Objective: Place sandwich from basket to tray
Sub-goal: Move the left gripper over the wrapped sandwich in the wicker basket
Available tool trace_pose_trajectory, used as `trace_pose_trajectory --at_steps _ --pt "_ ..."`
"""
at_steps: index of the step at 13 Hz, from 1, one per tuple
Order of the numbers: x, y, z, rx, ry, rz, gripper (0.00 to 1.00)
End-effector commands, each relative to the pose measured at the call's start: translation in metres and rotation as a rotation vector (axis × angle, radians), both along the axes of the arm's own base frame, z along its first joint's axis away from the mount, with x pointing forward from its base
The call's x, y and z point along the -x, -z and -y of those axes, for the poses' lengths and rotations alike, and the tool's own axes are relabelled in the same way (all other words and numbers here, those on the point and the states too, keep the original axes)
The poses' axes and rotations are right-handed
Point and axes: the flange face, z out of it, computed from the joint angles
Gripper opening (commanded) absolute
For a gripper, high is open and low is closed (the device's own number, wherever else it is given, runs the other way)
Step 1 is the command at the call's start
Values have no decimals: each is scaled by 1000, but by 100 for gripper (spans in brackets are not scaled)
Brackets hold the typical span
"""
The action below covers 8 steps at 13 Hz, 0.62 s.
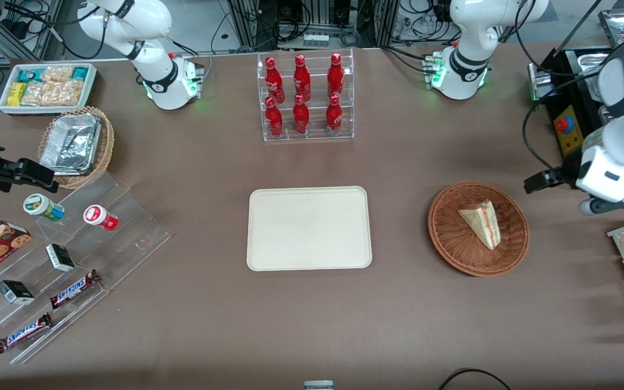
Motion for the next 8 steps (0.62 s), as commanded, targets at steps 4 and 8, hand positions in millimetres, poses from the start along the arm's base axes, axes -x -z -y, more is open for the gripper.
trace_pose_trajectory --at_steps 4,8 --pt "23 82 15 -7 -157 56 100" --pt "31 126 28 -6 -218 74 100"
